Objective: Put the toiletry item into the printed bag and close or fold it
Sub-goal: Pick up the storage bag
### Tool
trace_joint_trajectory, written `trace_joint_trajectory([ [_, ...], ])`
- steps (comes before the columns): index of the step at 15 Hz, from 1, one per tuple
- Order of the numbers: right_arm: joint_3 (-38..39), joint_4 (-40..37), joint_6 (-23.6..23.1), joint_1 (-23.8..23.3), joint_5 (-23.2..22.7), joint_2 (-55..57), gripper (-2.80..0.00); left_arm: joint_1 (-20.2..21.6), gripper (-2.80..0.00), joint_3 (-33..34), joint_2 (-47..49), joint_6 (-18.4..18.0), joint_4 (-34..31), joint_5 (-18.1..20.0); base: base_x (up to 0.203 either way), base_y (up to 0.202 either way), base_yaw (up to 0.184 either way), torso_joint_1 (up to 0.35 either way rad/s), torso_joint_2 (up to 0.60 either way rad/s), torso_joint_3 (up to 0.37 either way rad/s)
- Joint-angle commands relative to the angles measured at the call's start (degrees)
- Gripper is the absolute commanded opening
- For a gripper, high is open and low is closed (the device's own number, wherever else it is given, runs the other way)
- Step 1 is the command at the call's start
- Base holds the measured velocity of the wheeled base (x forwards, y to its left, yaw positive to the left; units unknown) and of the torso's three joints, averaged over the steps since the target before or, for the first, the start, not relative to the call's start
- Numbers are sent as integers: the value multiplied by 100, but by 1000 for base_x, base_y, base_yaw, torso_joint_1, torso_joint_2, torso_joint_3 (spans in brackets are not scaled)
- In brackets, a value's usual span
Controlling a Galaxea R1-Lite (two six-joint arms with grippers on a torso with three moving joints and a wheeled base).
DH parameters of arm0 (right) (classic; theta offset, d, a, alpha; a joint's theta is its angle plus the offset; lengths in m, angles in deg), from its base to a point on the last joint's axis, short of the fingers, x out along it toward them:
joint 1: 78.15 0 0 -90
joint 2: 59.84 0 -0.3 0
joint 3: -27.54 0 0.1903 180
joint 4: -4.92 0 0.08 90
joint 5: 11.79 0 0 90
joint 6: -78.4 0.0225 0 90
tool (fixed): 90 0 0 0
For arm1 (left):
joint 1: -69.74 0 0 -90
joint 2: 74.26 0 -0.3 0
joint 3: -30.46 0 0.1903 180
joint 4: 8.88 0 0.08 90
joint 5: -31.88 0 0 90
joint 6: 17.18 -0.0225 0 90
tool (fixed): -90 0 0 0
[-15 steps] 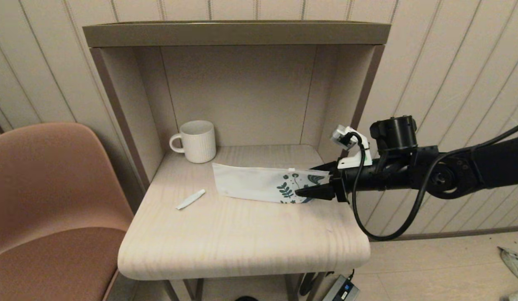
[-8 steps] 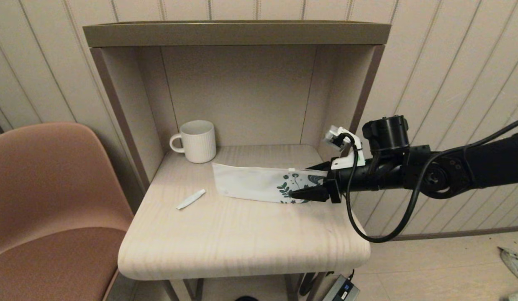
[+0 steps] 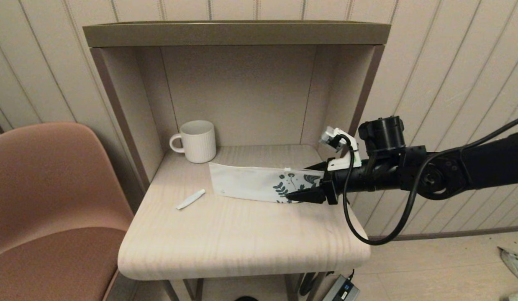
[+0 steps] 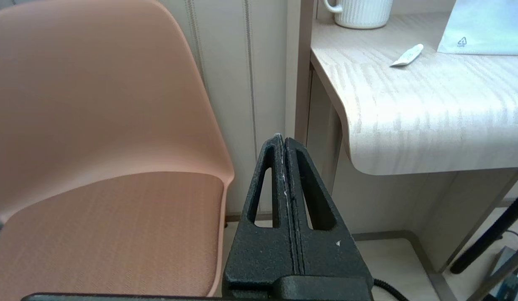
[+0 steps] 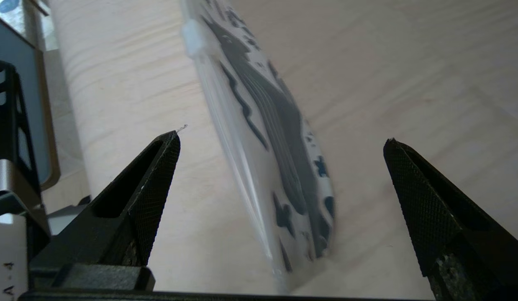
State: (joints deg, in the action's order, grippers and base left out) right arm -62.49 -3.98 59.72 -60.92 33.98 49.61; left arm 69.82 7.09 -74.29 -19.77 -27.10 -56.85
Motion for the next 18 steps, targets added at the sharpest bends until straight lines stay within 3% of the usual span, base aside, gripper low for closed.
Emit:
trace_joint_trajectory([
  [1,-13,12,-13,0,-25,5,0,1,-280,0,2,3,4,5,0,0,0,0,0,0],
  [18,49,21,-40,9,-68,-47,0,1,-280,0,2,-5,4,5,0,0,0,0,0,0],
])
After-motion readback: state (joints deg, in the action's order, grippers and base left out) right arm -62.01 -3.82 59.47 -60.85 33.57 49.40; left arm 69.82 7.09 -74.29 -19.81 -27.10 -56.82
